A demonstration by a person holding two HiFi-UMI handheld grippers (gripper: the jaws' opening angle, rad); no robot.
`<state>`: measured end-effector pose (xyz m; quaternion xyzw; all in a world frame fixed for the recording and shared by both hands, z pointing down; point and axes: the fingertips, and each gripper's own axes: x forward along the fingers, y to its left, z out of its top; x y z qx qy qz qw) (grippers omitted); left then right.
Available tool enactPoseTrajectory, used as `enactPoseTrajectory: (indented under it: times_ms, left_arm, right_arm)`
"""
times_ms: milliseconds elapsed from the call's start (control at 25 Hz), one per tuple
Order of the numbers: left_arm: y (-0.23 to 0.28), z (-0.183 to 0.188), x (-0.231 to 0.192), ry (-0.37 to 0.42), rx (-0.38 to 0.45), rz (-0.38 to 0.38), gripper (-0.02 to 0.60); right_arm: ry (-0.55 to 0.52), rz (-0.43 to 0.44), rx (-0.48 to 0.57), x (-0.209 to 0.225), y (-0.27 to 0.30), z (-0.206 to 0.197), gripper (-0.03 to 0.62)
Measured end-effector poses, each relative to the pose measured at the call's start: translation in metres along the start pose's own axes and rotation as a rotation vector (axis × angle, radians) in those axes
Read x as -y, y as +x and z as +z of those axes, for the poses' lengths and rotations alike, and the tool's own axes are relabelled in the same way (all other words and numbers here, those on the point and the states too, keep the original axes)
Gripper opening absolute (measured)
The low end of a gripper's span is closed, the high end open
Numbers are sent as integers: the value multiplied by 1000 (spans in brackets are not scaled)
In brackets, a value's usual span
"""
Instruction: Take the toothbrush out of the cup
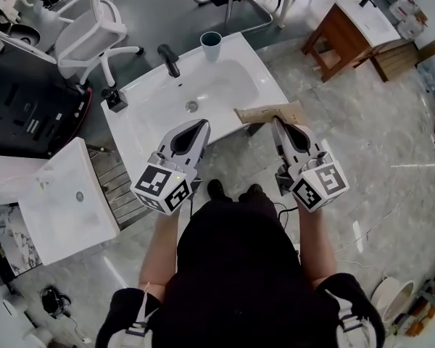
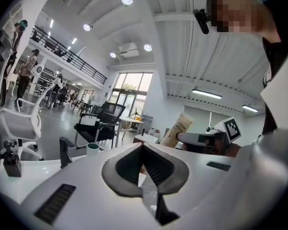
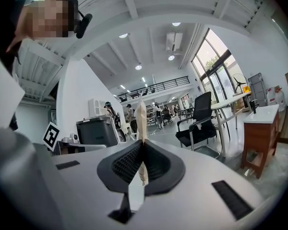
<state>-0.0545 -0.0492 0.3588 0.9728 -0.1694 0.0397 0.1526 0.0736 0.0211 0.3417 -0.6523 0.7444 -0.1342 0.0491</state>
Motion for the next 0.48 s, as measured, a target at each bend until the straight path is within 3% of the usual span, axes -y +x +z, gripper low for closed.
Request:
enactPoseTrajectory:
  times_ms: [480]
  left_arm:
    - [-3, -4, -1, 58, -52, 33, 12]
  right_arm:
    - [-4, -7, -10, -5, 0, -3, 31]
